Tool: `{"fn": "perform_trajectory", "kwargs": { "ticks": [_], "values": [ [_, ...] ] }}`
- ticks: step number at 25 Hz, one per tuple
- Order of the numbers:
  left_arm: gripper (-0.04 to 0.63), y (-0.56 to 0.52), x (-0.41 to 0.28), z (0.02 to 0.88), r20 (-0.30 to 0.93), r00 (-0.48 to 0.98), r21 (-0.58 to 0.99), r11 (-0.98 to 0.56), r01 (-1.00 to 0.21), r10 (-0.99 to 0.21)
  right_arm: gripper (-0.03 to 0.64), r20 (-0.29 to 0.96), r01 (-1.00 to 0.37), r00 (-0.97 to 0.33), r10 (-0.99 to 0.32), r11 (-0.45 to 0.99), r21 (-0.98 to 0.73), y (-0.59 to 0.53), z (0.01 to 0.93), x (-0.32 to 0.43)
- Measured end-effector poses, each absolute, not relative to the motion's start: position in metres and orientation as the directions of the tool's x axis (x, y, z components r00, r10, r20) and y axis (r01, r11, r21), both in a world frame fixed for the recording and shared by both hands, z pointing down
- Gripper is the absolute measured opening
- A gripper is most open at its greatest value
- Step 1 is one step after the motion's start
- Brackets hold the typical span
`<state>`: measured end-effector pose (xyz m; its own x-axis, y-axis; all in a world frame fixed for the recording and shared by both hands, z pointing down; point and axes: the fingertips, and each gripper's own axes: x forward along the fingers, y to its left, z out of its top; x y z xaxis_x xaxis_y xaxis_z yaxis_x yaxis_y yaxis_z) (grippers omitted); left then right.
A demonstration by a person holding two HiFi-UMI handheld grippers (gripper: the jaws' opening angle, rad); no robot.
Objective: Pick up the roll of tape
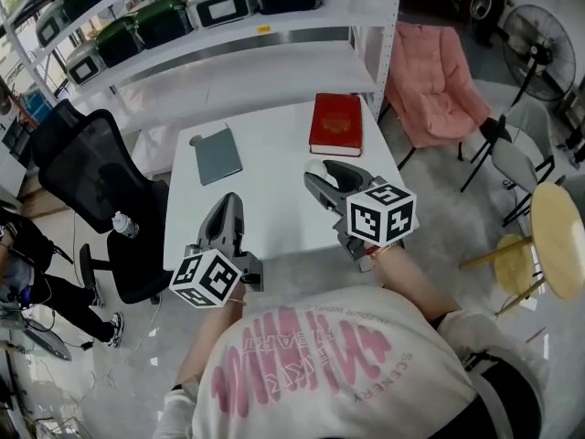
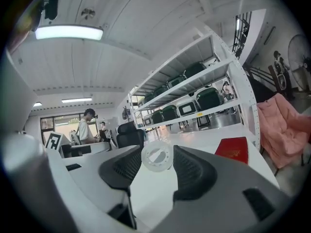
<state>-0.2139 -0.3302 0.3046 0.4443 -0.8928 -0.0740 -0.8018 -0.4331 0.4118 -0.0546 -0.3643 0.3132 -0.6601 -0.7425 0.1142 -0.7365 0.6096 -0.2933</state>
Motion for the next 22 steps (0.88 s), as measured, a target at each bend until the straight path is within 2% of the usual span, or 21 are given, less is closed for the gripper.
{"fn": "perform_trajectory", "kwargs": {
  "ticks": [15, 22],
  "values": [
    [0.025, -0.348, -0.209, 0.315, -0.050, 0.423, 0.421, -0.403, -0.813, -0.905, 0.221, 0.141, -0.743, -0.657, -0.741, 0.605, -0.286, -0.390, 0.324, -0.046],
    [0.025, -0.352, -0.208, 0.323, -0.047, 0.418, 0.426, -0.397, -0.813, -0.907, 0.219, 0.125, -0.724, -0.663, -0.738, 0.591, -0.355, -0.397, 0.330, -0.040]
  ]
}}
